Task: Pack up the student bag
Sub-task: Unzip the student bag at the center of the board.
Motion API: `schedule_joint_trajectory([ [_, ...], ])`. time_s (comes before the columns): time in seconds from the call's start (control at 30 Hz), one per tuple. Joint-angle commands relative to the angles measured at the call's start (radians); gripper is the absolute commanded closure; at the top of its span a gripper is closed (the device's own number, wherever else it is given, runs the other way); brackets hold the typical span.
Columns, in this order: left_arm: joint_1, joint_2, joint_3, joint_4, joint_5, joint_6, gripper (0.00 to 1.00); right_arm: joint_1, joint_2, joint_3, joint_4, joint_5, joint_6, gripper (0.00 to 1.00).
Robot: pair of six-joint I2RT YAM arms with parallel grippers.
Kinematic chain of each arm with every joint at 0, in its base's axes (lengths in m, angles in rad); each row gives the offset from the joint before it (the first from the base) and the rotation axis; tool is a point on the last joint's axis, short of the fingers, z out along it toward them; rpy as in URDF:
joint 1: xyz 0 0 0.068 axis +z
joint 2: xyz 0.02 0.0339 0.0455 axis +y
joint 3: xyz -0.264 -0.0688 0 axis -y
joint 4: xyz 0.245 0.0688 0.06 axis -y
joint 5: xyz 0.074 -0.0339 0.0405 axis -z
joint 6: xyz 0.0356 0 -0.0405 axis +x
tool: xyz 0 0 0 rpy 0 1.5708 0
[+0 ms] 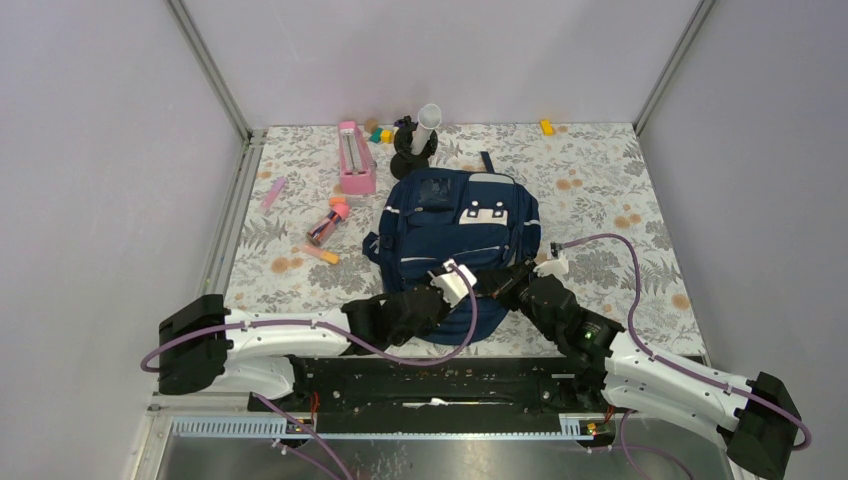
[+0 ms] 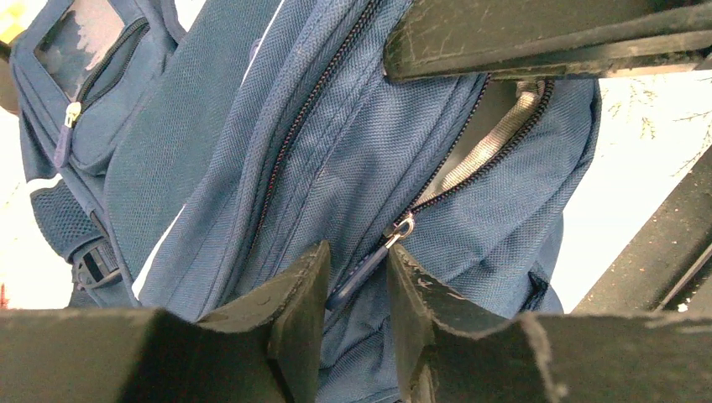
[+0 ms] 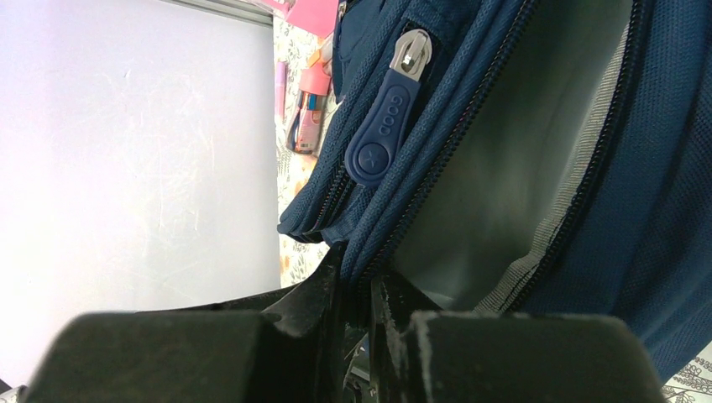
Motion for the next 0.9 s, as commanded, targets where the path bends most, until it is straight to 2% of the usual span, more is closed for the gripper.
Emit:
schedule_joint_trajectory([
  [0.0, -0.003, 0.014, -0.008, 0.012, -0.120, 0.062, 0.68, -0.006, -0.030, 0.014, 0.077, 0.063, 0.012, 1.00],
  [0.13, -0.014, 0.027, 0.008, 0.000, -0.139, 0.089, 0.91, -0.006, -0.027, 0.014, 0.077, 0.065, 0.013, 1.00],
  [0.27, -0.038, 0.019, 0.019, -0.018, -0.158, 0.085, 0.99, -0.006, -0.031, 0.012, 0.077, 0.069, 0.016, 1.00],
  [0.43, -0.070, -0.007, 0.048, -0.088, -0.175, 0.058, 1.00, -0.006, -0.038, 0.006, 0.076, 0.084, 0.009, 1.00],
  [0.6, -0.089, -0.047, 0.068, -0.182, -0.130, 0.025, 1.00, -0.006, -0.055, -0.006, 0.076, 0.122, -0.002, 1.00],
  [0.87, -0.090, -0.082, 0.010, -0.225, -0.139, -0.025, 1.00, -0.006, -0.061, -0.009, 0.076, 0.137, -0.007, 1.00],
])
